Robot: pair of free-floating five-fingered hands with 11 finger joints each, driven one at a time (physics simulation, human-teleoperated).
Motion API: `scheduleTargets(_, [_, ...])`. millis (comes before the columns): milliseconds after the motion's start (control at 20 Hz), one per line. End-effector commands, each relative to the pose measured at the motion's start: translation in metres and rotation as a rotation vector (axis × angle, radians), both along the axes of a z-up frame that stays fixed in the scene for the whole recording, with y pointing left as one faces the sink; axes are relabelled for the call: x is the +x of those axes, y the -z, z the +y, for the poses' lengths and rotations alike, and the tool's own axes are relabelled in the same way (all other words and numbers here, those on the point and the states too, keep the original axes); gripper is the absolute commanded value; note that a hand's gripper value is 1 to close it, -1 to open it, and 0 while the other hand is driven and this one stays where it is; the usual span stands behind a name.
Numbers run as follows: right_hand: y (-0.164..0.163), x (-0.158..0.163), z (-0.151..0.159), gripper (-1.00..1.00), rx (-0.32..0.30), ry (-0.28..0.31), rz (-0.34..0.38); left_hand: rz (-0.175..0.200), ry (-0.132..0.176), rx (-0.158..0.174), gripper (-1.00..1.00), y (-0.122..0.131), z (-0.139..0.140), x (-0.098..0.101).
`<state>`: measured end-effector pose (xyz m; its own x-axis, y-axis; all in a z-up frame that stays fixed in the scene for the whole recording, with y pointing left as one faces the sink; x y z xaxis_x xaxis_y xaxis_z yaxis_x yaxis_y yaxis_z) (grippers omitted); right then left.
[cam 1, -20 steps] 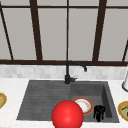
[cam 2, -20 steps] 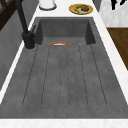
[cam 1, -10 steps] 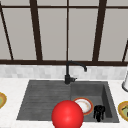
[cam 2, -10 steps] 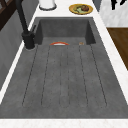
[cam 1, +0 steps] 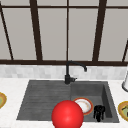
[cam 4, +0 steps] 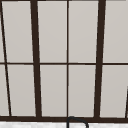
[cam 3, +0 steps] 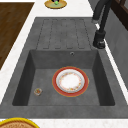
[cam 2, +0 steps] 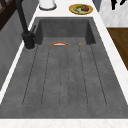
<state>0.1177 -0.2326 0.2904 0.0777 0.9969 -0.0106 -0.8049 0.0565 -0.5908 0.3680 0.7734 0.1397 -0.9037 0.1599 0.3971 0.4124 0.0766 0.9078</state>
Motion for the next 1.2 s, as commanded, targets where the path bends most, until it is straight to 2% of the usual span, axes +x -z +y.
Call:
scheduleTargets(0, [0.0, 0.0, 0.0, 0.0, 0.0, 0.0, 0.0, -0.016, -0.016, -0.057, 1.0, 0.03, 0.007, 0.009])
scheduleTargets(100, [0.0, 0.0, 0.0, 0.0, 0.0, 0.0, 0.0, -0.023, -0.013, -0.061, 1.0, 0.044, 0.009, 0.013])
scheduleTargets(200, [0.0, 0.0, 0.0, 0.0, 0.0, 0.0, 0.0, -0.018, -0.009, -0.064, 1.0, 0.044, 0.007, 0.008])
scheduleTargets(300, [0.0, 0.0, 0.0, 0.0, 0.0, 0.0, 0.0, -0.002, -0.005, -0.06, 1.0, 0.039, 0.008, 0.005])
scheduleTargets(350, [0.0, 0.0, 0.0, 0.0, 0.0, 0.0, 0.0, 0.013, -0.011, -0.076, 1.0, 0.038, 0.01, 0.005])
scheduleTargets(450, [0.0, 0.0, 0.0, 0.0, 0.0, 0.0, 0.0, -0.002, 0.001, -0.027, 1.0, 0.024, 0.004, 0.004])
scheduleTargets(550, [0.0, 0.0, 0.0, 0.0, 0.0, 0.0, 0.0, -0.011, 0.001, -0.014, 1.0, 0.009, 0.0, 0.003])
scheduleTargets(600, [0.0, 0.0, 0.0, 0.0, 0.0, 0.0, 0.0, -0.021, -0.001, -0.02, -1.0, -0.005, 0.004, 0.003])
scheduleTargets(650, [0.0, 0.0, 0.0, 0.0, 0.0, 0.0, 0.0, 0.042, -0.037, -0.041, -1.0, -0.023, 0.0, 0.001])
scheduleTargets(700, [0.0, 0.0, 0.0, 0.0, 0.0, 0.0, 0.0, 0.061, -0.038, -0.04, -1.0, -0.031, 0.001, 0.0])
scheduleTargets(850, [0.0, 0.0, 0.0, 0.0, 0.0, 0.0, 0.0, 0.078, -0.017, -0.015, -1.0, -0.054, -0.003, 0.0])
scheduleTargets(1150, [0.0, 0.0, 0.0, 0.0, 0.0, 0.0, 0.0, 0.097, 0.003, 0.008, -1.0, -0.103, -0.019, -0.007])
